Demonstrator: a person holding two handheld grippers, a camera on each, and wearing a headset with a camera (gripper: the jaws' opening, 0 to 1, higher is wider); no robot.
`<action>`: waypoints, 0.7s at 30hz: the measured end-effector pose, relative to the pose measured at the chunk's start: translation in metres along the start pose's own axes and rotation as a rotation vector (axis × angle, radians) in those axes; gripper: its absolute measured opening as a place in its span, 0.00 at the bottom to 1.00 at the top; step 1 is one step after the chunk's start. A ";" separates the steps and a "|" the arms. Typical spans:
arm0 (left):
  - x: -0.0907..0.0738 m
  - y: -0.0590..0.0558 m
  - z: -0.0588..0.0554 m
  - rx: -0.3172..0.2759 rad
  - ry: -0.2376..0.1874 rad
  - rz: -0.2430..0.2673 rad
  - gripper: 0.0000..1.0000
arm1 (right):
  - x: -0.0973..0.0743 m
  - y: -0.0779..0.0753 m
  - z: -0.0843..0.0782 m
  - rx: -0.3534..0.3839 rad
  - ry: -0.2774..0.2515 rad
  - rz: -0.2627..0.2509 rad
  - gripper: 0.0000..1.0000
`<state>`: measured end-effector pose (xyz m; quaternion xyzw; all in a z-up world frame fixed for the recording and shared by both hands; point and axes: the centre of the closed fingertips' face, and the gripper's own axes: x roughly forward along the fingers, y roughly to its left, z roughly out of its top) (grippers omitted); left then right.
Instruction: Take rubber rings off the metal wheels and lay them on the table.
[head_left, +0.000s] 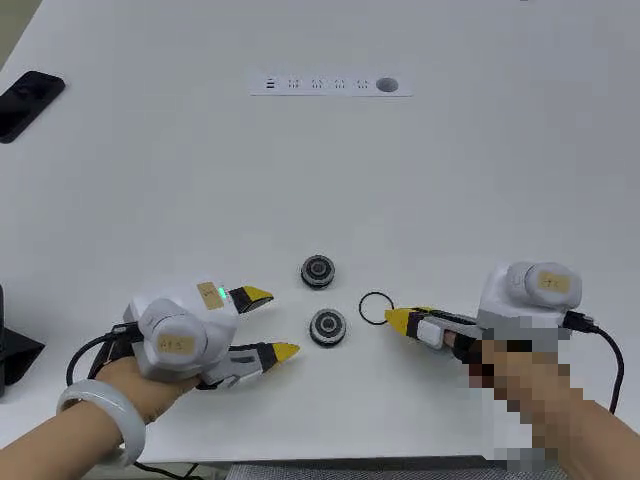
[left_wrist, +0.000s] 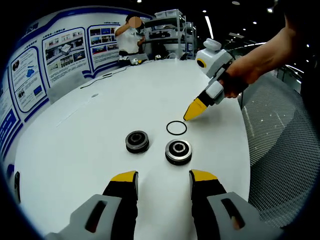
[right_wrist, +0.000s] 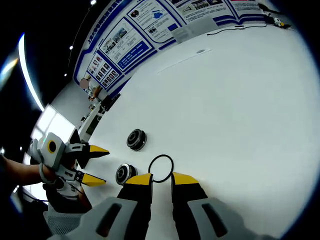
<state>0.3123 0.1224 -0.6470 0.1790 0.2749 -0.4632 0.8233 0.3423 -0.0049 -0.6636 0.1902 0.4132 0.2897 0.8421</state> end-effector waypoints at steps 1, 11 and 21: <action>0.000 0.000 0.001 0.002 -0.001 -0.001 0.42 | -0.001 0.000 0.001 0.001 -0.003 -0.002 0.17; 0.008 -0.009 0.011 0.025 -0.006 -0.031 0.35 | 0.004 0.022 0.004 0.005 -0.008 0.080 0.17; 0.020 -0.018 0.023 0.048 -0.014 -0.067 0.25 | 0.014 0.042 -0.007 0.005 0.027 0.134 0.16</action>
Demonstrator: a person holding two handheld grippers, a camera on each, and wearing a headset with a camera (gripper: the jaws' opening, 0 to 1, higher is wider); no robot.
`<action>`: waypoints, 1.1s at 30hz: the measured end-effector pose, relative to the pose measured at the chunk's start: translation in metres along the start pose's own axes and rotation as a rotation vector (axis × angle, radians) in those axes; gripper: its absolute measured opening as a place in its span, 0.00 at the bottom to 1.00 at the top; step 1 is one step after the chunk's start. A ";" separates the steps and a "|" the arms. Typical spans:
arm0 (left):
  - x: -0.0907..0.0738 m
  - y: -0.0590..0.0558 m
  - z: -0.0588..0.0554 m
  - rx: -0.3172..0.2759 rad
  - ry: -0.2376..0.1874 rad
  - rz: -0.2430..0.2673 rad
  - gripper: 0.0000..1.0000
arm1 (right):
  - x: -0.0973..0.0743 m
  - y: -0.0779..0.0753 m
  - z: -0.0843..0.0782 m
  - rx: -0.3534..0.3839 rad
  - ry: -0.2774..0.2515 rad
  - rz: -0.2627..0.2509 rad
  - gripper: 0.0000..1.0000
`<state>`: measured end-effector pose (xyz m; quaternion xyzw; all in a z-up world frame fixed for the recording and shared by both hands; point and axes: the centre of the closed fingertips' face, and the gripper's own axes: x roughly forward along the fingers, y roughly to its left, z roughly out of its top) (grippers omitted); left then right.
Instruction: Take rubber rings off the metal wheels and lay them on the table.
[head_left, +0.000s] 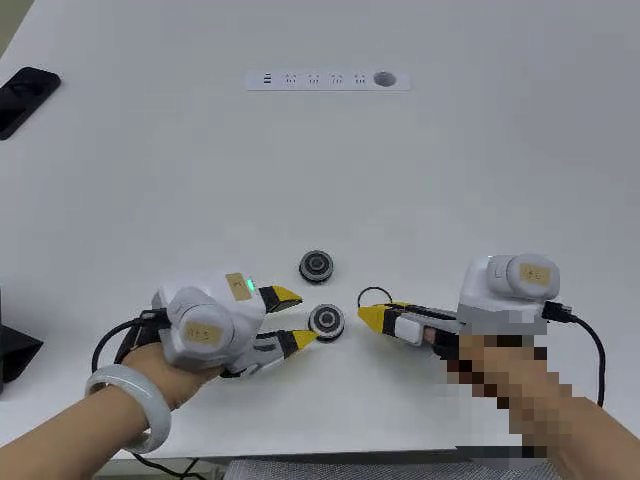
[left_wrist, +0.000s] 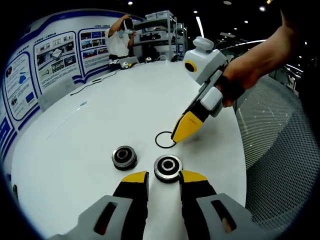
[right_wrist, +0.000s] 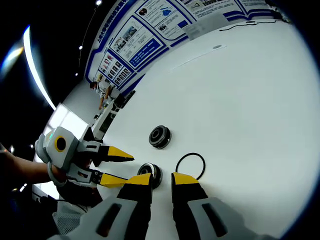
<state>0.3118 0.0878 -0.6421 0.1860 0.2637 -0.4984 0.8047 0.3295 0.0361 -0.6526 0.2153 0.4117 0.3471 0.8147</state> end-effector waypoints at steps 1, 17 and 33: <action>0.001 0.000 0.001 0.003 0.001 -0.003 0.25 | 0.001 0.001 -0.001 -0.001 0.001 0.001 0.16; 0.018 -0.007 0.006 0.042 0.041 -0.046 0.18 | 0.007 0.007 -0.003 0.016 0.010 0.025 0.16; 0.022 -0.007 0.002 0.055 0.061 -0.063 0.13 | 0.017 0.009 -0.008 0.053 0.022 0.050 0.17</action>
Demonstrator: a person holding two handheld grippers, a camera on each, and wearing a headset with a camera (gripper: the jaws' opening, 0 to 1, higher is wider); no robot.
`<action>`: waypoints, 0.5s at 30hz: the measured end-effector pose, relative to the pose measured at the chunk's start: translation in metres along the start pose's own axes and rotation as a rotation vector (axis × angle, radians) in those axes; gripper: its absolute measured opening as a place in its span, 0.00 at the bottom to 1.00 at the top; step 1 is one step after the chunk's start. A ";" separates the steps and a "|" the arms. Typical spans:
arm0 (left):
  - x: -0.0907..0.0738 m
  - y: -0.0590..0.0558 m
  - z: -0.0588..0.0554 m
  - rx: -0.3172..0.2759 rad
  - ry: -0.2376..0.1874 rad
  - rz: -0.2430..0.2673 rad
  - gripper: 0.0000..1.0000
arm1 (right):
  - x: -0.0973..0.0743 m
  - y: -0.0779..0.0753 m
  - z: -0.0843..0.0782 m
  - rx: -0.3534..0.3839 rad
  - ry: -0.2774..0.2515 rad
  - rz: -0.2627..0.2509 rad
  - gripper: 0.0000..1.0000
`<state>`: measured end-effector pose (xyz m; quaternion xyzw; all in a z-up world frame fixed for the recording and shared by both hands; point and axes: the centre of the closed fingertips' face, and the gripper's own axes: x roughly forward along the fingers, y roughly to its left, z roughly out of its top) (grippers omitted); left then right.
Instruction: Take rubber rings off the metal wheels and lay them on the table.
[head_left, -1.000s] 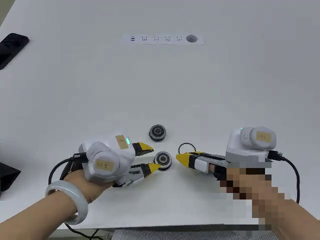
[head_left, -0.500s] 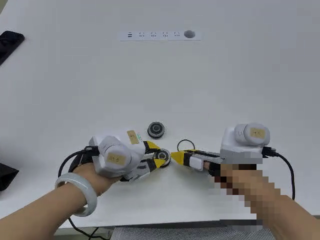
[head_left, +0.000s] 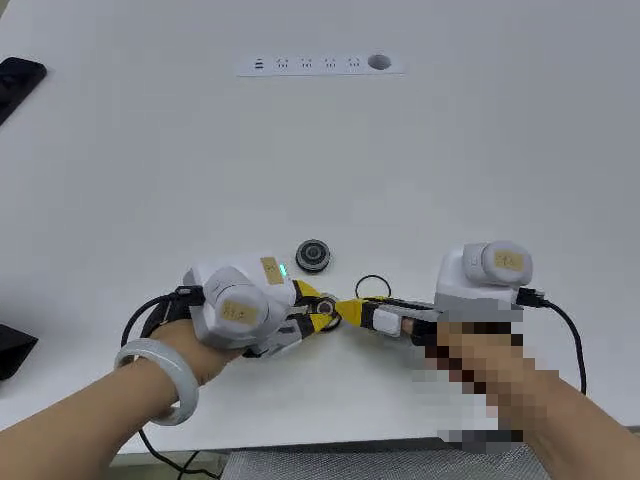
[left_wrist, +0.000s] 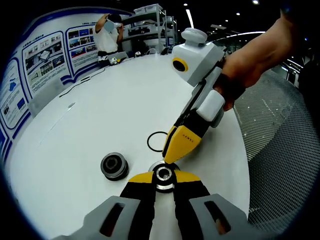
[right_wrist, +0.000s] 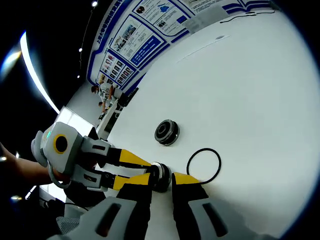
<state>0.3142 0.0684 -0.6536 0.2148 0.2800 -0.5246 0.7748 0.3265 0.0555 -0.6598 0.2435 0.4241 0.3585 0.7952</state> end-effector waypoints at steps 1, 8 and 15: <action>0.000 0.000 0.000 -0.001 -0.001 -0.001 0.13 | 0.001 0.001 0.000 0.004 0.001 0.004 0.18; 0.000 0.000 0.000 0.000 -0.001 -0.004 0.13 | 0.006 0.002 -0.002 0.031 0.009 0.019 0.19; -0.001 0.001 -0.001 -0.001 0.002 -0.006 0.13 | 0.008 0.005 -0.005 0.052 0.023 0.032 0.19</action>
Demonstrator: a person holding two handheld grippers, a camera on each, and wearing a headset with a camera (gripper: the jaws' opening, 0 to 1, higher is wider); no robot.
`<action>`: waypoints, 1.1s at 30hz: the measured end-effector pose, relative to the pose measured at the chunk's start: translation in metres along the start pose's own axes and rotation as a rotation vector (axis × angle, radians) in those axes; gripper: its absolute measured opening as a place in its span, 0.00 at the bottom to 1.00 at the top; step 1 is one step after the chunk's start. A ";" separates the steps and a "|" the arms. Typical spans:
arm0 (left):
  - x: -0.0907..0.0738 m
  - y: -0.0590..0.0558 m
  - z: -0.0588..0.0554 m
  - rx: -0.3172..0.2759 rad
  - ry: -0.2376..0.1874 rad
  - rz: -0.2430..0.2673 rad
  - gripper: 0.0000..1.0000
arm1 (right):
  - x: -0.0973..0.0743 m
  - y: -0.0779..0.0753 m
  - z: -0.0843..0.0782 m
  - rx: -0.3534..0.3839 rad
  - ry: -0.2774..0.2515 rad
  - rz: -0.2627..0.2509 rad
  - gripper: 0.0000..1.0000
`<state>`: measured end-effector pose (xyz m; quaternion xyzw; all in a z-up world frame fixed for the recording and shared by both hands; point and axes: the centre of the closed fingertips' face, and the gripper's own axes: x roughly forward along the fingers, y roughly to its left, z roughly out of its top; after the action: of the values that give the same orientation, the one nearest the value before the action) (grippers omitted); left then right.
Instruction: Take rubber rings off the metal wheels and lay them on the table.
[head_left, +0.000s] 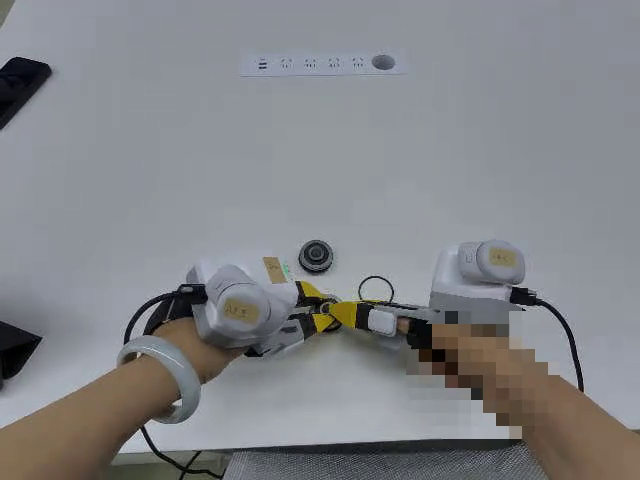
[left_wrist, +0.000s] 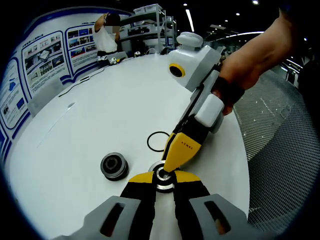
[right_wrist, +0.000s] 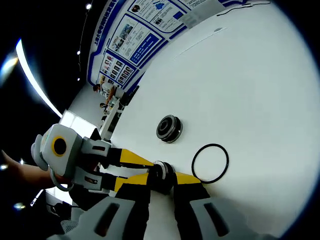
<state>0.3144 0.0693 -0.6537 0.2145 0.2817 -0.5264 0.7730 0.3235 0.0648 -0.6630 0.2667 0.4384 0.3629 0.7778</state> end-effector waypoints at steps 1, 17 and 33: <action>0.000 0.000 0.000 -0.001 -0.001 0.000 0.13 | 0.000 0.001 0.000 0.013 -0.001 0.004 0.19; 0.000 0.001 -0.002 0.001 -0.001 0.001 0.13 | -0.005 0.005 -0.002 0.068 0.029 0.045 0.20; -0.001 0.000 -0.001 0.000 0.000 0.003 0.13 | -0.008 -0.003 0.000 0.038 0.024 -0.004 0.04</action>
<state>0.3143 0.0707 -0.6538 0.2147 0.2817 -0.5253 0.7737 0.3219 0.0562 -0.6614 0.2765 0.4550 0.3562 0.7679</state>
